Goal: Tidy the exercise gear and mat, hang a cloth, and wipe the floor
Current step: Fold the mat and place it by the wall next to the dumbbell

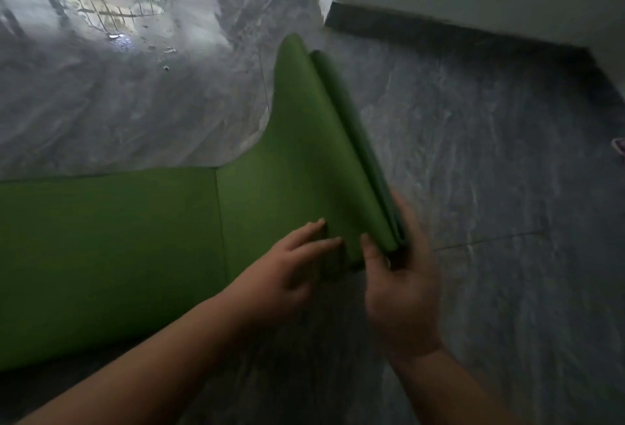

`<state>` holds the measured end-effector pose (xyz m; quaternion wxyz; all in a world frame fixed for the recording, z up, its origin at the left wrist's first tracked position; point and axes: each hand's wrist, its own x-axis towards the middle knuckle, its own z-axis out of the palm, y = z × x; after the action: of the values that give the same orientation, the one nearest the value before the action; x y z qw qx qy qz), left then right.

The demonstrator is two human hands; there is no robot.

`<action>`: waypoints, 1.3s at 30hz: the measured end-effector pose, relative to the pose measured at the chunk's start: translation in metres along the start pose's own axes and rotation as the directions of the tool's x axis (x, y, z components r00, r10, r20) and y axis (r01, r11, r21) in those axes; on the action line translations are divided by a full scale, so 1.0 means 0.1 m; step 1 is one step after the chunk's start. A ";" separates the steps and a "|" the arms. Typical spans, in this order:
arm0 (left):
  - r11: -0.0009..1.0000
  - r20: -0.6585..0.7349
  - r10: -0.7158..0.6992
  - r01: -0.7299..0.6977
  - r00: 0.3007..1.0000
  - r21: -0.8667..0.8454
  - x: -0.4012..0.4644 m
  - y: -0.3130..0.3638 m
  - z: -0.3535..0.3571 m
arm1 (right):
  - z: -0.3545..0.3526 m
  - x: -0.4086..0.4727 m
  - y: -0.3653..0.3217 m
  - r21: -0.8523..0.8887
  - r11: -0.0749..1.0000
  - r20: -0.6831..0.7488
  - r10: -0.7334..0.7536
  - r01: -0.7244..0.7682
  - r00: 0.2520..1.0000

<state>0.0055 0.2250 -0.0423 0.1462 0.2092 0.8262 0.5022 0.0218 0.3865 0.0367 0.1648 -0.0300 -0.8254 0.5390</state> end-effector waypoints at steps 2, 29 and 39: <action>0.953 -0.197 -0.120 0.057 0.973 -0.299 -0.15 0.11 -0.25 | 0.15 -0.12 -0.04 -0.076 0.992 0.134 -0.090 0.101 0.987; 0.574 -0.585 -0.662 0.819 0.468 0.007 -2.43 -1.21 -1.47 | 1.92 -1.43 0.16 -0.289 0.477 0.937 -0.037 0.830 0.348; 0.371 -0.453 -0.632 0.760 0.628 0.534 -2.35 -1.21 -0.89 | 1.96 -1.14 0.65 -0.029 0.617 0.998 -0.021 0.786 0.054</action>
<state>0.1450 -0.0088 -0.1027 0.1842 -0.1663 0.9665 0.0654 0.0610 0.2155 -0.1203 -0.2430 0.5147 -0.8197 0.0648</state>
